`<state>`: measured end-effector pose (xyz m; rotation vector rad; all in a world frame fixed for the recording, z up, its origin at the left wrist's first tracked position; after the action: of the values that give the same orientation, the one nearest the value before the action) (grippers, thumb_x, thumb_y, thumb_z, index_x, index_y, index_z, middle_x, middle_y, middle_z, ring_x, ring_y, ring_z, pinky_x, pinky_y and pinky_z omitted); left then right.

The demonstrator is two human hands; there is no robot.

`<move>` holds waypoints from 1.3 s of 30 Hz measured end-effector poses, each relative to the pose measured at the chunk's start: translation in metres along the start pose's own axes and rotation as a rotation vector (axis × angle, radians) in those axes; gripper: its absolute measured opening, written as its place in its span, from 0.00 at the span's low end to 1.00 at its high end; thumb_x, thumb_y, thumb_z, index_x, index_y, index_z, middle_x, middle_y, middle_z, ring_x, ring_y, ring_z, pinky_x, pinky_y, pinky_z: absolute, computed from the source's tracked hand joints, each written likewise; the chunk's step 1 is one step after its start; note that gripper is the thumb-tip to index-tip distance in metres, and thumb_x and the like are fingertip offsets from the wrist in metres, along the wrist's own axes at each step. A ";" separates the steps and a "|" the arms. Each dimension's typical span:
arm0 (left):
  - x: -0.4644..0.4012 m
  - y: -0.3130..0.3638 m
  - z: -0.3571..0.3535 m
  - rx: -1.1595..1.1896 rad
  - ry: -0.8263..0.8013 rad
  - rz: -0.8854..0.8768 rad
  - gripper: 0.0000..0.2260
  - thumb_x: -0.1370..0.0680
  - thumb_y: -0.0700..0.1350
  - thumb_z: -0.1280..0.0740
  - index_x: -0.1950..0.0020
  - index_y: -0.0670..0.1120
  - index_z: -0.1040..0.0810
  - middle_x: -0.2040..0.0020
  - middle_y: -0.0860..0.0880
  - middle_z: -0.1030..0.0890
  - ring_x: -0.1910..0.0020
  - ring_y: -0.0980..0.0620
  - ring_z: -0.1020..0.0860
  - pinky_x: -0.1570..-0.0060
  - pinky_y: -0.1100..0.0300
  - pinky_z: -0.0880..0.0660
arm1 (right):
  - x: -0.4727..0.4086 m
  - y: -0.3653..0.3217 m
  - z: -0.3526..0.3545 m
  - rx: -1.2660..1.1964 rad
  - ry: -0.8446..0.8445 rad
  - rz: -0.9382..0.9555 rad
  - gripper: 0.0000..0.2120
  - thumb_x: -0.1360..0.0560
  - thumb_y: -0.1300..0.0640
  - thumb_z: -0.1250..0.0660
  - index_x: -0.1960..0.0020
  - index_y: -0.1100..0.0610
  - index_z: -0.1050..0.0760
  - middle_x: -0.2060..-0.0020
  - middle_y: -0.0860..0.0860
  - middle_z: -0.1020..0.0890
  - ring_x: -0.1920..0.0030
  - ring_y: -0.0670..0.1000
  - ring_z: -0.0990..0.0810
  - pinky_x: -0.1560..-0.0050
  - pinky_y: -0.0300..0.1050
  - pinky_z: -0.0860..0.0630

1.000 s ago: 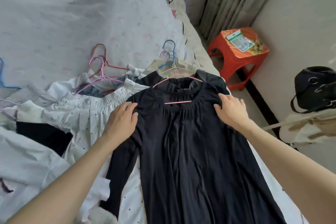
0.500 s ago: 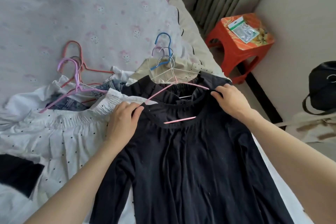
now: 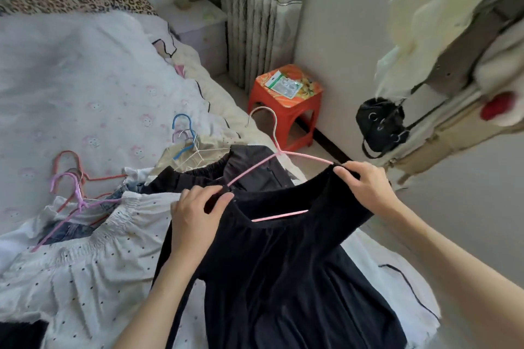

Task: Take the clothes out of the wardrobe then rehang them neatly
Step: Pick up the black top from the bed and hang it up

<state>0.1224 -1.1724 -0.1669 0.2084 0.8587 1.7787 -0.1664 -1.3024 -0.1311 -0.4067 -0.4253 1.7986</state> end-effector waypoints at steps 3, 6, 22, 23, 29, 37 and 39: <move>0.017 0.071 0.000 0.040 0.005 -0.094 0.16 0.27 0.55 0.36 0.53 0.44 0.18 0.62 0.49 0.21 0.59 0.45 0.24 0.57 0.53 0.37 | 0.051 0.019 0.086 -0.012 0.121 0.009 0.10 0.23 0.55 0.35 0.55 0.60 0.19 0.63 0.53 0.18 0.57 0.56 0.22 0.50 0.55 0.29; 0.036 0.160 -0.004 0.126 -0.016 -0.214 0.12 0.26 0.50 0.37 0.54 0.43 0.19 0.61 0.49 0.21 0.58 0.45 0.24 0.55 0.53 0.38 | 0.118 0.054 0.170 -0.078 0.279 -0.079 0.07 0.25 0.57 0.33 0.55 0.59 0.17 0.65 0.48 0.19 0.59 0.52 0.22 0.53 0.43 0.29; 0.266 0.567 -0.001 0.529 -0.225 -0.891 0.07 0.25 0.45 0.33 0.55 0.43 0.19 0.64 0.56 0.26 0.62 0.51 0.27 0.52 0.57 0.45 | 0.583 0.183 0.438 0.052 0.941 -0.464 0.09 0.24 0.60 0.35 0.48 0.62 0.19 0.57 0.49 0.20 0.53 0.49 0.22 0.52 0.23 0.32; 0.286 0.581 -0.002 0.517 -0.225 -0.966 0.07 0.26 0.46 0.34 0.57 0.45 0.19 0.64 0.58 0.24 0.63 0.50 0.27 0.54 0.58 0.46 | 0.607 0.185 0.445 0.062 0.982 -0.491 0.10 0.24 0.60 0.35 0.47 0.62 0.19 0.57 0.49 0.20 0.53 0.49 0.22 0.52 0.23 0.32; 0.384 0.647 0.002 0.584 -0.253 -1.178 0.07 0.25 0.45 0.36 0.60 0.45 0.21 0.65 0.58 0.24 0.63 0.53 0.30 0.56 0.58 0.46 | 0.738 0.186 0.471 0.053 1.187 -0.636 0.11 0.23 0.58 0.36 0.46 0.62 0.20 0.54 0.47 0.20 0.52 0.47 0.22 0.52 0.25 0.31; 0.477 0.713 -0.008 0.874 -0.632 -1.076 0.04 0.23 0.38 0.34 0.57 0.42 0.20 0.65 0.60 0.31 0.54 0.75 0.37 0.48 0.56 0.41 | 0.850 0.170 0.457 0.309 1.125 -0.878 0.09 0.25 0.56 0.33 0.48 0.58 0.19 0.58 0.45 0.21 0.52 0.49 0.23 0.48 0.41 0.30; 0.500 0.726 -0.015 0.913 -0.708 -1.096 0.04 0.23 0.38 0.34 0.56 0.42 0.20 0.65 0.60 0.30 0.55 0.72 0.36 0.45 0.56 0.40 | 0.870 0.155 0.453 0.440 1.112 -0.931 0.11 0.25 0.53 0.34 0.51 0.59 0.19 0.60 0.45 0.24 0.54 0.50 0.25 0.52 0.43 0.29</move>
<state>-0.6282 -0.8402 0.1551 0.7327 0.9133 0.1688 -0.7364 -0.5365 0.1410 -0.6716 0.5064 0.5456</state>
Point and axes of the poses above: each hand's wrist, its own x-axis away from the middle knuckle, its own z-axis out of the back of the hand, y = z × x, the point moved 8 cm from there along -x, towards the middle knuckle
